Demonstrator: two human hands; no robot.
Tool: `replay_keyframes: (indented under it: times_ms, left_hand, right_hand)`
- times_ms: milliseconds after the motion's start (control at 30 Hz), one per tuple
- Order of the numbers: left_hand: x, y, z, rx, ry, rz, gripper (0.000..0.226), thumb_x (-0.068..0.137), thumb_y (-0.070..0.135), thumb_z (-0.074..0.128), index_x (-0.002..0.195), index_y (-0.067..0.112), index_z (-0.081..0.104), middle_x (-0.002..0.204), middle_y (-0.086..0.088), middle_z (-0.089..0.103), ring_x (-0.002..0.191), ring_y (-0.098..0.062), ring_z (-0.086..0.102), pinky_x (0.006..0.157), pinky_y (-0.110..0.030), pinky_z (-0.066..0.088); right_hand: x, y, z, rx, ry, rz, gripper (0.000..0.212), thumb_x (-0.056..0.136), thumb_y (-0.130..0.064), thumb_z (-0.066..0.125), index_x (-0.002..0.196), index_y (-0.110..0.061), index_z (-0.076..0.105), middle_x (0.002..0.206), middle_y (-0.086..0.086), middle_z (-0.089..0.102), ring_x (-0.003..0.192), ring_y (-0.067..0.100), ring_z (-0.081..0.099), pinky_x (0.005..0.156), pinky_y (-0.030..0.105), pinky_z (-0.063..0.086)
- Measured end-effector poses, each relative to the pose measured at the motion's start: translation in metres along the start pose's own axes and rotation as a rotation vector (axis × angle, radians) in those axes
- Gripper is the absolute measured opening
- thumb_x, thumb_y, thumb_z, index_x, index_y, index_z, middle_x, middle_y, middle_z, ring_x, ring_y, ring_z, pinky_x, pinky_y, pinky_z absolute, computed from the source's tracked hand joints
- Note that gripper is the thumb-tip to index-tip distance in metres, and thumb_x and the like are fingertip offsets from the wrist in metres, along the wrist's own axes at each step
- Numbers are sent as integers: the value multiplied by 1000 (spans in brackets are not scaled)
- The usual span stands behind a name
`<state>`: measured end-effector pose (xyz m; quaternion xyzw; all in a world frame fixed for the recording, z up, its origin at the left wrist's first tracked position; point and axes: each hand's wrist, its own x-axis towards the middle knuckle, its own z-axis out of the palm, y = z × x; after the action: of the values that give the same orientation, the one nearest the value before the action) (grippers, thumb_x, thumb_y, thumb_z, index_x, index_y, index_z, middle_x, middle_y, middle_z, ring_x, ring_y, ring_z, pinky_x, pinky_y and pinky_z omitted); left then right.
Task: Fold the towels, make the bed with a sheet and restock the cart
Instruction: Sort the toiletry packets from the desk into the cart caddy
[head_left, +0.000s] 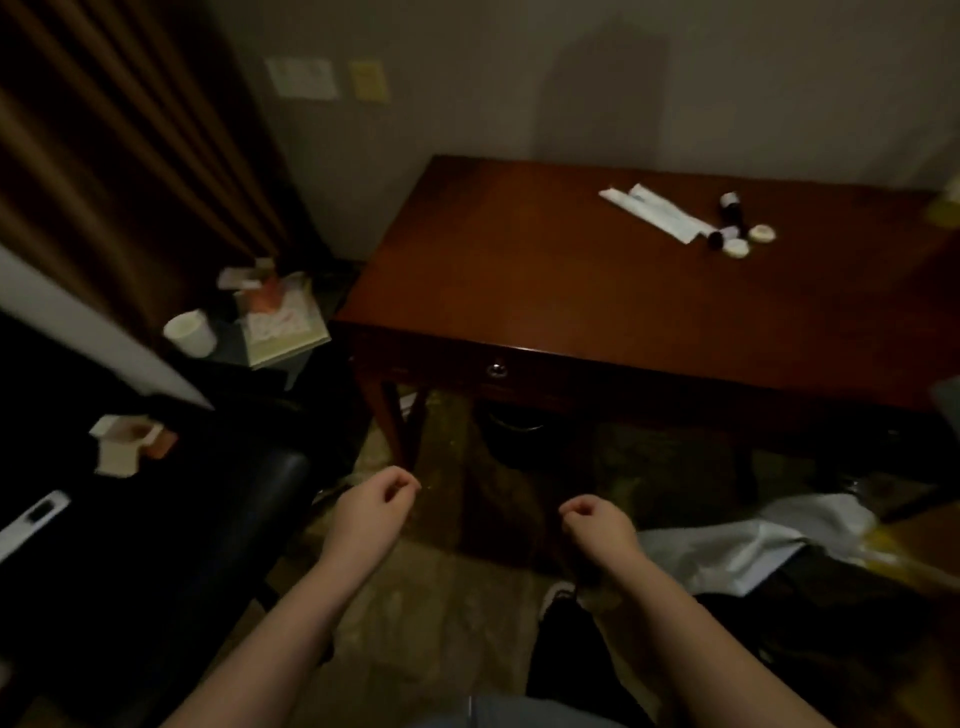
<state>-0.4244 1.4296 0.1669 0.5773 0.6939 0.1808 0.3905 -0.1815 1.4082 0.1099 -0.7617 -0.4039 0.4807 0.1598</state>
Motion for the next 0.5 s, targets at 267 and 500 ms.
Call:
replay_keyframes:
  times_ms: [267, 500]
  left_hand:
    - [130, 109, 53, 40, -96, -22, 16, 97, 22, 49, 90, 24, 63, 79, 2, 65, 76, -23, 64, 62, -30, 47]
    - [255, 174, 63, 24, -170, 34, 19, 96, 17, 50, 84, 18, 65, 78, -1, 65, 72, -18, 61, 59, -31, 46]
  right_hand:
    - [128, -67, -152, 27, 181, -43, 19, 95, -20, 49, 109, -21, 61, 88, 0, 63, 58, 10, 50, 48, 20, 33]
    - [220, -91, -183, 55, 211, 92, 25, 93, -20, 49, 115, -20, 61, 112, 2, 65, 98, 20, 59, 71, 25, 39]
